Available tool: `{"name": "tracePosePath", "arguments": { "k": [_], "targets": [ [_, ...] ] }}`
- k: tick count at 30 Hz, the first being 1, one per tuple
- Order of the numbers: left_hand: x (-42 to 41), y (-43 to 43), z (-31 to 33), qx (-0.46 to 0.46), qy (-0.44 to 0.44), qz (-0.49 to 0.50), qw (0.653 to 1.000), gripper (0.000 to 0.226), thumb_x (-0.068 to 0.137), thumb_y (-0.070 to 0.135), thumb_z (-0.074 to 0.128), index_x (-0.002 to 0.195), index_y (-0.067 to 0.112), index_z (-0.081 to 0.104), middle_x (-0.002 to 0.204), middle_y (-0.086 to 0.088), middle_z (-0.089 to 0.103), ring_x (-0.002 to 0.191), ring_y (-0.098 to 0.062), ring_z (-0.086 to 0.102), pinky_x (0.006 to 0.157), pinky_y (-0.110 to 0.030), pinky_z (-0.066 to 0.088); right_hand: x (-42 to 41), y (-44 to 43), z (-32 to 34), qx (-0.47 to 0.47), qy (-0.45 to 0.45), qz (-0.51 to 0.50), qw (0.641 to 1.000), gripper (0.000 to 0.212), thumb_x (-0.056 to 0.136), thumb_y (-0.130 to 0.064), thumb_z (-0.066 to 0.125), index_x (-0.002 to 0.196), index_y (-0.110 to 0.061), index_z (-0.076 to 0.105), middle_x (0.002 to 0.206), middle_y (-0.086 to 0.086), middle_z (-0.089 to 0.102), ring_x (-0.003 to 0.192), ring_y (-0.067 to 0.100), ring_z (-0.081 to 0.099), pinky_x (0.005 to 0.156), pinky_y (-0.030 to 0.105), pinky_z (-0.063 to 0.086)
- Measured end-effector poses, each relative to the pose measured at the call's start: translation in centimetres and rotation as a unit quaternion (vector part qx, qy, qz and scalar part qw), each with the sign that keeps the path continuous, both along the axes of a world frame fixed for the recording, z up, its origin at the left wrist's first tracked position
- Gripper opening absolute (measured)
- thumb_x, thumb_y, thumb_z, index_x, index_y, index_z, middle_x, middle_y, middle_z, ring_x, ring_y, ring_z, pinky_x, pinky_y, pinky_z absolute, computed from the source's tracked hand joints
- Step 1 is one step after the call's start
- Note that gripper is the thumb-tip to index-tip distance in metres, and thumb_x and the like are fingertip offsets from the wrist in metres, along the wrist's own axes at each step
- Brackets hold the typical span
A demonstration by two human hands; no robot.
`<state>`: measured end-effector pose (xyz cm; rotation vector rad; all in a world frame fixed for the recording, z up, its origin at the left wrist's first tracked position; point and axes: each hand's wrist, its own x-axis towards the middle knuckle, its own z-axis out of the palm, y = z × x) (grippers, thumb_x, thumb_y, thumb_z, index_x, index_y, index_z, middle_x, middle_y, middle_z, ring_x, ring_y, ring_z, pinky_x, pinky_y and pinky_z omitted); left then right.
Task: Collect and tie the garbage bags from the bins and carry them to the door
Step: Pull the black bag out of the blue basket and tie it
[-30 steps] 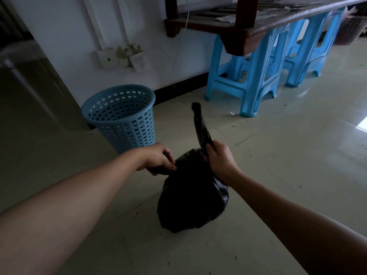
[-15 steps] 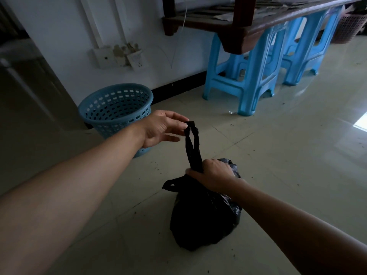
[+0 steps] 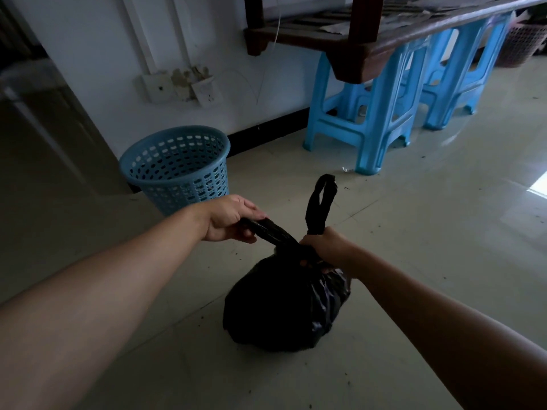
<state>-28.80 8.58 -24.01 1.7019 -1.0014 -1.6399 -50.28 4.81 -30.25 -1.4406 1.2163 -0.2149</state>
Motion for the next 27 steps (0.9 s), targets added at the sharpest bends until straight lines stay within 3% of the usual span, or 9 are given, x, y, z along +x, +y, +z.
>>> {"name": "tracePosePath", "arguments": {
  "k": [2,5,7,9,13,16,20,23,27],
  "targets": [
    [-0.5,0.0,-0.2,-0.006,0.047,0.07,0.996,0.021,0.096,0.014,0.052,0.086,0.003,0.067,0.078,-0.012,0.068,0.061,-0.018,0.06,0.061,-0.03,0.058,-0.5,-0.3,0.4,0.057,-0.025,0.005,0.998,0.018,0.094,-0.019,0.051,0.088,-0.006,0.06,0.065,0.006,0.065,0.053,0.016,0.054,0.045,0.022,0.037],
    [-1.2,0.2,-1.2,-0.009,0.081,0.158,0.984,0.033,0.097,0.017,0.034,0.095,0.007,0.066,0.086,-0.013,0.07,0.083,-0.027,0.066,0.075,-0.037,0.052,-1.6,-0.8,0.6,0.176,-0.141,-0.018,0.974,0.018,0.098,-0.022,0.048,0.095,-0.008,0.06,0.065,0.002,0.063,0.053,0.012,0.055,0.044,0.02,0.035],
    [-1.7,0.4,-1.9,-0.027,0.033,0.138,0.99,0.038,0.086,0.004,0.031,0.106,0.006,0.063,0.098,-0.014,0.071,0.096,-0.028,0.064,0.084,-0.039,0.049,-2.1,-1.1,1.0,0.219,-0.198,-0.03,0.955,0.022,0.099,-0.024,0.046,0.106,-0.008,0.06,0.068,0.0,0.063,0.057,0.01,0.056,0.043,0.018,0.035],
    [-2.6,0.8,-2.1,-0.025,-0.013,0.034,0.999,0.042,0.085,-0.006,0.036,0.115,0.01,0.062,0.112,-0.007,0.07,0.107,-0.024,0.062,0.084,-0.035,0.052,-2.1,-1.2,1.6,0.238,-0.238,-0.024,0.941,0.028,0.098,-0.029,0.044,0.113,-0.011,0.06,0.072,-0.001,0.063,0.061,0.009,0.056,0.043,0.016,0.036],
    [-3.5,0.9,-2.2,0.005,-0.091,-0.133,0.987,0.051,0.082,0.0,0.066,0.128,0.019,0.055,0.125,-0.004,0.064,0.108,-0.026,0.065,0.086,-0.035,0.056,-1.8,-1.2,2.7,0.246,-0.279,-0.009,0.928,0.033,0.096,-0.044,0.046,0.104,-0.018,0.065,0.073,-0.001,0.062,0.061,0.009,0.057,0.043,0.017,0.036],
    [-3.2,0.7,-2.2,-0.043,-0.177,-0.149,0.972,0.028,0.083,0.014,0.07,0.111,0.013,0.07,0.113,-0.012,0.071,0.097,-0.025,0.069,0.091,-0.037,0.053,-1.9,-1.2,3.1,0.25,-0.29,0.004,0.924,0.033,0.091,-0.048,0.05,0.096,-0.02,0.066,0.071,-0.001,0.059,0.061,0.009,0.057,0.042,0.017,0.036],
    [-3.3,0.8,-2.0,-0.055,-0.193,-0.152,0.968,0.01,0.088,0.019,0.067,0.094,0.012,0.073,0.096,-0.014,0.072,0.081,-0.022,0.063,0.075,-0.029,0.051,-2.4,-1.2,3.3,0.256,-0.302,0.053,0.917,0.028,0.068,-0.036,0.079,0.083,-0.015,0.069,0.072,0.0,0.062,0.061,0.009,0.059,0.046,0.016,0.039],
    [-3.0,0.8,-1.8,-0.056,-0.228,-0.163,0.958,0.013,0.089,0.019,0.065,0.091,0.008,0.071,0.084,-0.009,0.067,0.075,-0.021,0.061,0.065,-0.024,0.048,-2.5,-1.2,3.7,0.161,-0.245,0.081,0.953,0.005,0.077,-0.012,0.075,0.076,-0.012,0.07,0.071,0.003,0.066,0.06,0.011,0.06,0.05,0.018,0.043],
    [-2.6,0.7,-1.6,-0.045,-0.253,-0.18,0.95,0.018,0.087,0.019,0.068,0.1,0.009,0.073,0.097,-0.014,0.073,0.075,-0.018,0.063,0.073,-0.027,0.051,-1.7,-1.6,3.2,-0.087,-0.079,0.027,0.993,0.018,0.074,0.003,0.076,0.077,-0.01,0.062,0.071,0.006,0.06,0.062,0.013,0.057,0.046,0.022,0.045]
  ]
}}
